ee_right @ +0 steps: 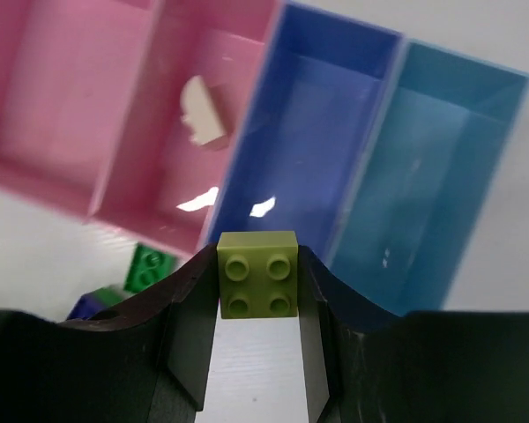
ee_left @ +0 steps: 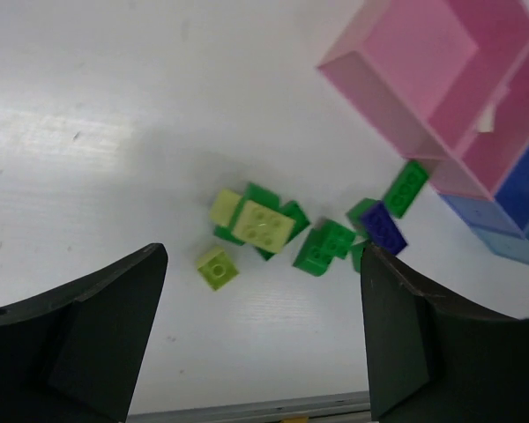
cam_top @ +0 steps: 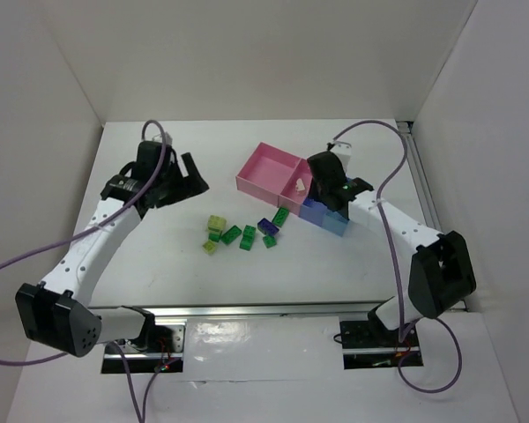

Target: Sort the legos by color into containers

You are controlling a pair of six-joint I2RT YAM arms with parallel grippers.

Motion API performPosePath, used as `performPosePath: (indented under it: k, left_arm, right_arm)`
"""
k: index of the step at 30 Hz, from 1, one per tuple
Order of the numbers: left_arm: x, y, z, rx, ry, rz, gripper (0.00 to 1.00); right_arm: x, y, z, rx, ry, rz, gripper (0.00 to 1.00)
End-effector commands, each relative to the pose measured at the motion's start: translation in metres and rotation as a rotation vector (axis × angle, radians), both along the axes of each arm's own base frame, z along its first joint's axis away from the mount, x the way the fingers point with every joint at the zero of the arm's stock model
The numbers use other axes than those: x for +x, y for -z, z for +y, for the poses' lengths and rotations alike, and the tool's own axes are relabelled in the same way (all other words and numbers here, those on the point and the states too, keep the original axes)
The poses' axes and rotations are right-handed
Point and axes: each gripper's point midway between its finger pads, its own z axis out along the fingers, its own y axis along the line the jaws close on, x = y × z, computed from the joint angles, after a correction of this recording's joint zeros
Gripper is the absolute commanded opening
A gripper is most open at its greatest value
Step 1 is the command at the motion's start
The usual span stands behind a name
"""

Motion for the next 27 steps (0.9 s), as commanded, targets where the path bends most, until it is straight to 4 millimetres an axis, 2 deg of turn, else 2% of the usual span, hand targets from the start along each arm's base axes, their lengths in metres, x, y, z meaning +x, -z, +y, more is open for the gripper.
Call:
performPosePath:
  k: [1, 3, 4, 5, 6, 7, 9, 10, 11, 13, 14, 15, 17, 18, 19, 20, 21, 23, 27]
  left_arm:
    - [0.016, -0.034, -0.035, 0.088, 0.169, -0.119, 0.92]
    - [0.02, -0.033, -0.051, 0.136, 0.238, -0.118, 0.92]
    - [0.014, -0.031, -0.07, 0.147, 0.303, -0.107, 0.92]
    - [0.018, -0.037, -0.08, 0.155, 0.315, -0.124, 0.92]
    - [0.017, -0.032, -0.084, 0.19, 0.327, -0.108, 0.92]
    - [0.014, -0.023, -0.1, 0.207, 0.367, -0.085, 0.92]
    - [0.013, -0.023, -0.115, 0.191, 0.398, -0.082, 0.92]
    - [0.013, -0.012, -0.121, 0.195, 0.417, -0.054, 0.92]
    - [0.013, -0.011, -0.129, 0.189, 0.435, -0.05, 0.92]
    - [0.018, -0.009, -0.14, 0.191, 0.451, -0.045, 0.92]
    - [0.017, 0.004, -0.145, 0.207, 0.467, -0.007, 0.92]
    - [0.018, 0.006, -0.144, 0.221, 0.463, 0.008, 0.93]
    - [0.017, 0.014, -0.148, 0.232, 0.475, 0.034, 0.94]
    - [0.018, 0.022, -0.149, 0.24, 0.477, 0.053, 0.94]
    - [0.016, 0.023, -0.148, 0.238, 0.469, 0.065, 0.94]
    - [0.014, 0.029, -0.153, 0.237, 0.485, 0.079, 0.94]
    - [0.015, 0.026, -0.154, 0.233, 0.485, 0.07, 0.94]
    - [0.014, 0.037, -0.154, 0.248, 0.488, 0.104, 0.93]
    - [0.009, 0.058, -0.167, 0.264, 0.552, 0.161, 0.91]
  right_arm:
    - [0.004, -0.001, -0.026, 0.019, 0.094, 0.012, 0.31]
    - [0.01, 0.004, -0.046, 0.003, 0.151, 0.026, 0.31]
    - [0.01, 0.006, -0.053, -0.001, 0.166, 0.035, 0.31]
    - [0.011, 0.006, -0.058, -0.001, 0.18, 0.035, 0.31]
    - [0.01, 0.01, -0.064, -0.006, 0.192, 0.044, 0.31]
    - [0.01, 0.015, -0.074, -0.009, 0.217, 0.053, 0.31]
    - [0.007, 0.021, -0.084, -0.007, 0.228, 0.063, 0.31]
    - [0.01, 0.02, -0.089, 0.005, 0.242, 0.057, 0.31]
    - [0.007, 0.026, -0.095, -0.001, 0.255, 0.071, 0.31]
    - [0.009, 0.03, -0.097, 0.026, 0.253, 0.072, 0.35]
    - [0.009, 0.032, -0.095, 0.033, 0.246, 0.072, 0.39]
    - [0.009, 0.038, -0.098, 0.027, 0.245, 0.091, 0.47]
    - [0.012, 0.039, -0.096, 0.025, 0.231, 0.096, 0.69]
    - [0.012, 0.042, -0.097, 0.015, 0.225, 0.106, 0.72]
    - [0.016, 0.037, -0.096, 0.02, 0.225, 0.092, 0.75]
    - [0.018, 0.032, -0.096, 0.015, 0.217, 0.084, 0.75]
    - [0.018, 0.028, -0.096, 0.019, 0.216, 0.072, 0.75]
    - [0.02, 0.018, -0.094, 0.028, 0.203, 0.05, 0.75]
    - [0.014, -0.001, -0.072, 0.026, 0.125, 0.007, 0.71]
